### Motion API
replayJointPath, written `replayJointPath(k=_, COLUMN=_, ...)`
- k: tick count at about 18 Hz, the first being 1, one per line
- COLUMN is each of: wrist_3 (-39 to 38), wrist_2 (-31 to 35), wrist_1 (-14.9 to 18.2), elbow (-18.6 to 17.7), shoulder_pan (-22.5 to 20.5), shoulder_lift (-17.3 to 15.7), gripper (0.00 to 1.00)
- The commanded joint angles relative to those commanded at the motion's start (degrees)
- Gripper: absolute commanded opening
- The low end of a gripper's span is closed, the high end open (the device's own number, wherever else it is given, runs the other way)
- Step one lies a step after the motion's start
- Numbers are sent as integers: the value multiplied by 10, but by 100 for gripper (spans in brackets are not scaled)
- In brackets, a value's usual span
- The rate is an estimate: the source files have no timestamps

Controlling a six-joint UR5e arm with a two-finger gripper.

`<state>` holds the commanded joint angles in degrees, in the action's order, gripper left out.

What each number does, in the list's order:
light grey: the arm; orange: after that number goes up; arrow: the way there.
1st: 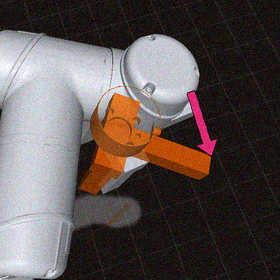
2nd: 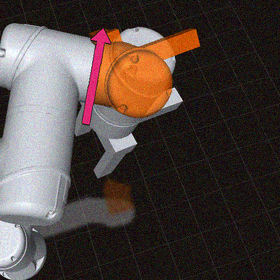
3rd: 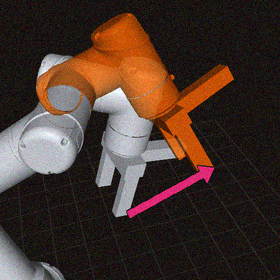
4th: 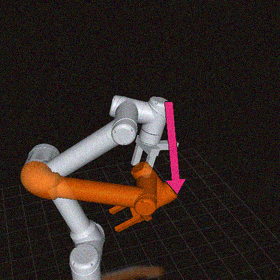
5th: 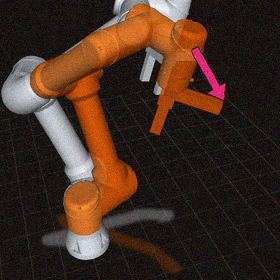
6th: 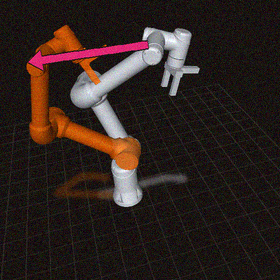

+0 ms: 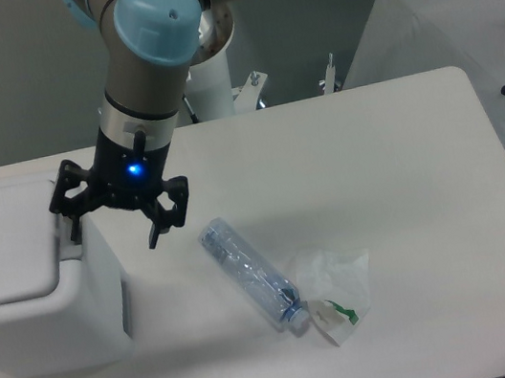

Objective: Open the trash can

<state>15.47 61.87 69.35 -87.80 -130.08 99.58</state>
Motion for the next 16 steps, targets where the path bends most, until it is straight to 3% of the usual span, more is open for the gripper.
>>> replayJointPath(k=6, wrist_3=2, wrist_2=0, wrist_1=-1, elbow=17, shoulder_pan=-1, shoulder_lift=-5, gripper=100)
replayJointPath(k=10, wrist_3=9, wrist_2=2, wrist_1=-47, elbow=30, shoulder_pan=-11, shoulder_lift=-3, gripper=100)
replayJointPath(k=12, wrist_3=17, wrist_2=20, wrist_1=-65, elbow=30, shoulder_pan=-35, shoulder_lift=-5, gripper=100)
replayJointPath(k=16, wrist_3=80, wrist_2=81, wrist_1=-65, elbow=26, shoulder_pan=-64, shoulder_lift=-7, gripper=100)
